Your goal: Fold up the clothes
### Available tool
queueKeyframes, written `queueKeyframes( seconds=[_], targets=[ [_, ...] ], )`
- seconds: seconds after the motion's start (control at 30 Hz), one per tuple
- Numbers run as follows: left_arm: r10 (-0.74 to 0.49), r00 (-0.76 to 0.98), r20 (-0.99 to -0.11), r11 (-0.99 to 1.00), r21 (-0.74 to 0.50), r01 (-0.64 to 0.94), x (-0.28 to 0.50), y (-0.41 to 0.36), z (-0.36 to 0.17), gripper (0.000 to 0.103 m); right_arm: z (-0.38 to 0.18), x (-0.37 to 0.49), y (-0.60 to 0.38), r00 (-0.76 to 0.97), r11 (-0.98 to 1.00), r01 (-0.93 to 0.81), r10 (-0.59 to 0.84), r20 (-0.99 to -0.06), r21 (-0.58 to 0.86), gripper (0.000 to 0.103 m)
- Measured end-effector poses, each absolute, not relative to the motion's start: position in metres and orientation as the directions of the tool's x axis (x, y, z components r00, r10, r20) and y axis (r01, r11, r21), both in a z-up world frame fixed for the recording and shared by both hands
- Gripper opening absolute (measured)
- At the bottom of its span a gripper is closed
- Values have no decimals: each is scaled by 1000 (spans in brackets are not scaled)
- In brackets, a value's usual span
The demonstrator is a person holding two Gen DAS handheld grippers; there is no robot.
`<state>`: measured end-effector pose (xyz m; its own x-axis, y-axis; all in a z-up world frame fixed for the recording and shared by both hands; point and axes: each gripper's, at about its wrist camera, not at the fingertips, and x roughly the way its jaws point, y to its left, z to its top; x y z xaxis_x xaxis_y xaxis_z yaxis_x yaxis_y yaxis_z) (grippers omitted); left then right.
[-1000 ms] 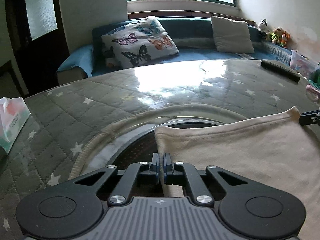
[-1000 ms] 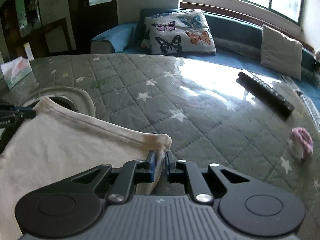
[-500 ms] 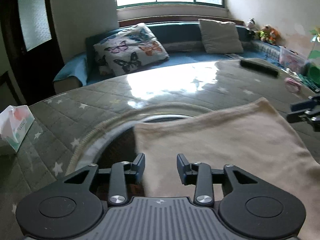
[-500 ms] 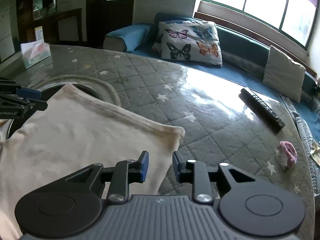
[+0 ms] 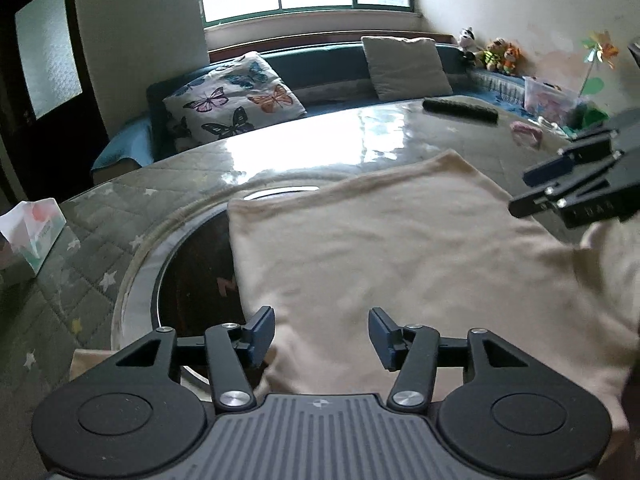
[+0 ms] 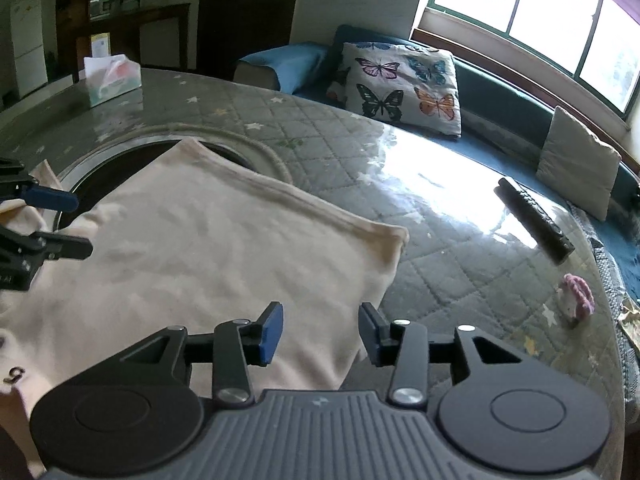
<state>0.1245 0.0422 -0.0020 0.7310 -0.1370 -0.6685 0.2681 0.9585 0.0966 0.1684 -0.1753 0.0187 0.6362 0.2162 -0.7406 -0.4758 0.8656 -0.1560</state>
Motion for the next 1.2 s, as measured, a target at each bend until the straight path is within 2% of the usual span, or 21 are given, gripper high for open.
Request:
queueKeyframes(
  seconds=[0.37, 0.77, 0.9, 1.0, 1.2],
  targets=[
    [-145, 742, -654, 945, 131, 300, 87, 42, -10, 63, 22, 147, -167, 638, 855, -492, 226, -736, -165, 52],
    [-131, 756, -641, 926, 192, 324, 58, 46, -18, 67, 21, 123, -159, 628, 846, -514, 260, -733, -140, 56],
    [-127, 760, -637, 919, 212, 332, 48, 48, -20, 69, 20, 107, -153, 614, 825, -549, 294, -733, -129, 56],
    [-126, 764, -633, 913, 227, 339, 41, 49, -22, 69, 16, 91, -146, 594, 802, -585, 324, -736, -119, 63],
    [-120, 770, -627, 907, 246, 341, 37, 51, -19, 70, 2, 62, -130, 541, 749, -655, 372, -754, -100, 63]
  ],
)
